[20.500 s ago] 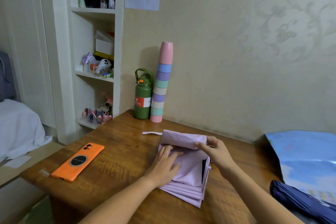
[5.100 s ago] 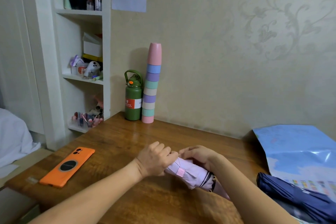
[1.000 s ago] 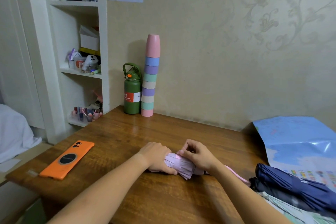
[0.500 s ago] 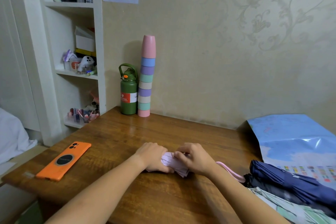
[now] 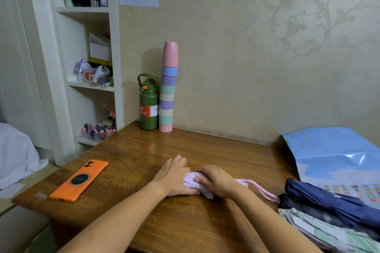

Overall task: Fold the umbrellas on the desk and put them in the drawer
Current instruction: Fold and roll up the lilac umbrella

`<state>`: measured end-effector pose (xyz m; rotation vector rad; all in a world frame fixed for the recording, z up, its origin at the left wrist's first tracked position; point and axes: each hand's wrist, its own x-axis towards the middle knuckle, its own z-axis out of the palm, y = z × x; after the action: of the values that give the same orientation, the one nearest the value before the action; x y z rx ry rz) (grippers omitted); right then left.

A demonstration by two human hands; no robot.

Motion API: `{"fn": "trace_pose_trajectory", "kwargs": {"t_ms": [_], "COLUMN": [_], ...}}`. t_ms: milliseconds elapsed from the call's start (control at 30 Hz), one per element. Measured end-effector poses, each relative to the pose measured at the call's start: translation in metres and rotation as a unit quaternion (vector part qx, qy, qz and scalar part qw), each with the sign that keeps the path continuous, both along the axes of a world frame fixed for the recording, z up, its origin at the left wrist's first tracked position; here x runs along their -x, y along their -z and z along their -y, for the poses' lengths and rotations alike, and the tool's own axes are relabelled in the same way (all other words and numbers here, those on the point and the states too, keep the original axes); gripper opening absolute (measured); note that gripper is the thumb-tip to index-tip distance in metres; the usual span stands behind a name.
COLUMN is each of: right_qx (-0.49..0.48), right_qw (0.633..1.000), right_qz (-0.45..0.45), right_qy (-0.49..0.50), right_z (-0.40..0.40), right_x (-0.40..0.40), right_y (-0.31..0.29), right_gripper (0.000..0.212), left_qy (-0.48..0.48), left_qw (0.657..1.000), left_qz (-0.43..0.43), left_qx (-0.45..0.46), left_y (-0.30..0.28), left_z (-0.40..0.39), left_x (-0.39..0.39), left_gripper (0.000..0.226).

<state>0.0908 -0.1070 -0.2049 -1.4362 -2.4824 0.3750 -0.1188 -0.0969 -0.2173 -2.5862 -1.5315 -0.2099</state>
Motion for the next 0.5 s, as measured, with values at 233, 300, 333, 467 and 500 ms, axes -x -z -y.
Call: {"fn": "trace_pose_trajectory", "kwargs": {"t_ms": [233,300,333,467,500], "right_qx": [0.029,0.02,0.012,-0.1,-0.124], "right_qw": [0.99,0.989,0.989,0.979,0.975], "right_qz": [0.139,0.143,0.146,0.168,0.172], "right_qy": [0.0,0.017,0.032,0.061,0.064], "right_z": [0.005,0.006,0.007,0.01,0.011], "right_x": [0.002,0.01,0.014,0.022,0.023], "right_y": [-0.01,-0.011,-0.011,-0.011,-0.011], "right_gripper": [0.068,0.06,0.056,0.048,0.046], "left_qy": [-0.015,-0.019,-0.02,-0.025,-0.024], "left_qw": [0.987,0.98,0.978,0.973,0.972], "left_qz": [-0.033,-0.043,-0.038,0.019,0.028], "left_qx": [0.158,0.194,0.204,0.23,0.233], "left_y": [-0.036,-0.043,-0.045,-0.048,-0.049], "left_z": [0.002,0.003,0.003,0.003,0.003], "left_x": [-0.001,0.001,0.002,0.006,0.007], "left_gripper": [0.07,0.068,0.066,0.054,0.052]}}
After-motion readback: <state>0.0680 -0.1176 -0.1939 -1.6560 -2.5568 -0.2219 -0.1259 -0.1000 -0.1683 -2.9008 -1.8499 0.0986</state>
